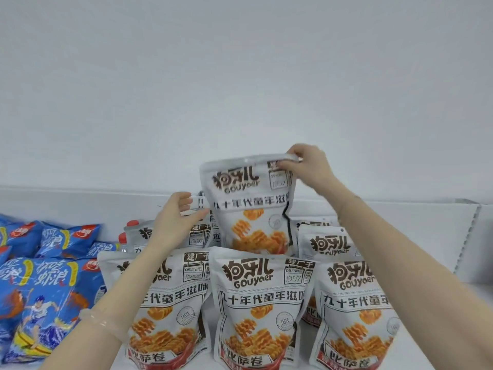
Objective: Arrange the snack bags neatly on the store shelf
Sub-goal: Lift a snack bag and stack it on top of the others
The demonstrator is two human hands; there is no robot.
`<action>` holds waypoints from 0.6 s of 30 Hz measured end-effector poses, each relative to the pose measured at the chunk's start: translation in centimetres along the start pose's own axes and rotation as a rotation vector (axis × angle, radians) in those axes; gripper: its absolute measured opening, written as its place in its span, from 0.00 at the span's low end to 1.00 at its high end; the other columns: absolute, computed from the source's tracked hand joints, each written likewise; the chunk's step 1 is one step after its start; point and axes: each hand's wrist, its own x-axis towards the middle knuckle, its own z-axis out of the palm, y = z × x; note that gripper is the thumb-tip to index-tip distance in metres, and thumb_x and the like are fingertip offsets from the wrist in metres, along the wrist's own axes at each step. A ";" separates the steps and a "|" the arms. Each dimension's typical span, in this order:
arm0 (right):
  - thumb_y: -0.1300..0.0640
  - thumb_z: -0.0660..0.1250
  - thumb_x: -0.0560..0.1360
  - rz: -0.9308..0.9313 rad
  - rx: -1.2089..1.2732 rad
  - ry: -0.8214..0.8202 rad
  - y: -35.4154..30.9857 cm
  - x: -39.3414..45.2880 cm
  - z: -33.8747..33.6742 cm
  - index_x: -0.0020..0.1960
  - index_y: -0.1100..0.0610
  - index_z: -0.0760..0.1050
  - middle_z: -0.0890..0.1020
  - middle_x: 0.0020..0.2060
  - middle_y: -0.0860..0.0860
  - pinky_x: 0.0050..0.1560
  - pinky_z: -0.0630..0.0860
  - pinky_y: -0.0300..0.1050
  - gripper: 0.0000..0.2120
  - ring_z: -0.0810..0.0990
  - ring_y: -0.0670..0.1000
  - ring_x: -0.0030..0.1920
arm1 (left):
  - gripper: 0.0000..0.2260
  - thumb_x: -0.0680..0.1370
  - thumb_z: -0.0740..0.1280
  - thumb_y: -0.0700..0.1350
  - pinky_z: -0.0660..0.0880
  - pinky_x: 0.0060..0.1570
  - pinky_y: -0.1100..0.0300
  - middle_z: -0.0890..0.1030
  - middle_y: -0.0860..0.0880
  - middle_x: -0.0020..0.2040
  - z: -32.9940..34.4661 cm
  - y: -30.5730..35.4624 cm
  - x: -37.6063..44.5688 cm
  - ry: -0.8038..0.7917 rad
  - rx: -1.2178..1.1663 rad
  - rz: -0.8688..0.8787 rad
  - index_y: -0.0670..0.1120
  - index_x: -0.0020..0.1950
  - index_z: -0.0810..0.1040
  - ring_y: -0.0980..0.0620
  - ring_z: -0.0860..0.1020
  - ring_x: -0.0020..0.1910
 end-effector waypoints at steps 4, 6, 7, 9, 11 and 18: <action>0.57 0.75 0.68 0.078 0.343 0.182 -1.0 0.7 -4.2 0.34 0.51 0.75 0.79 0.35 0.52 0.45 0.81 0.59 0.09 0.79 0.54 0.40 | 0.27 0.76 0.69 0.52 0.71 0.63 0.56 0.75 0.47 0.68 0.3 2.1 1.0 -0.064 -0.063 0.028 0.43 0.72 0.68 0.49 0.74 0.65; 0.58 0.75 0.68 0.098 0.487 0.224 -1.4 0.7 -5.6 0.35 0.53 0.76 0.80 0.36 0.55 0.46 0.81 0.61 0.08 0.80 0.55 0.41 | 0.24 0.78 0.67 0.53 0.74 0.57 0.59 0.76 0.49 0.66 0.5 3.4 1.5 -0.082 -0.181 0.021 0.44 0.71 0.70 0.50 0.75 0.64; 0.58 0.75 0.68 0.097 0.534 0.236 -1.7 0.6 -6.1 0.35 0.53 0.76 0.80 0.36 0.55 0.47 0.81 0.60 0.08 0.80 0.56 0.41 | 0.23 0.77 0.67 0.53 0.74 0.57 0.57 0.78 0.49 0.64 0.5 4.0 1.8 -0.093 -0.259 0.008 0.45 0.69 0.72 0.50 0.76 0.63; 0.60 0.74 0.70 0.096 0.588 0.255 -2.1 0.3 -6.5 0.36 0.55 0.76 0.81 0.34 0.53 0.47 0.81 0.58 0.08 0.81 0.55 0.39 | 0.16 0.77 0.69 0.51 0.77 0.56 0.53 0.83 0.48 0.57 0.6 4.9 2.3 -0.107 -0.394 -0.014 0.45 0.61 0.78 0.49 0.80 0.57; 0.62 0.73 0.72 0.115 0.643 0.272 -2.3 0.1 -6.6 0.38 0.58 0.77 0.82 0.34 0.53 0.47 0.82 0.55 0.06 0.82 0.54 0.38 | 0.07 0.77 0.70 0.47 0.79 0.41 0.59 0.86 0.48 0.47 0.7 5.6 2.3 -0.087 -0.503 -0.010 0.46 0.52 0.79 0.52 0.84 0.44; 0.58 0.67 0.78 0.285 0.859 0.063 -1.2 -2.8 -5.3 0.50 0.64 0.80 0.85 0.46 0.57 0.51 0.82 0.51 0.09 0.84 0.53 0.44 | 0.09 0.79 0.66 0.42 0.74 0.25 0.65 0.85 0.46 0.35 2.3 6.4 0.3 -0.001 -0.570 0.023 0.45 0.41 0.70 0.56 0.82 0.27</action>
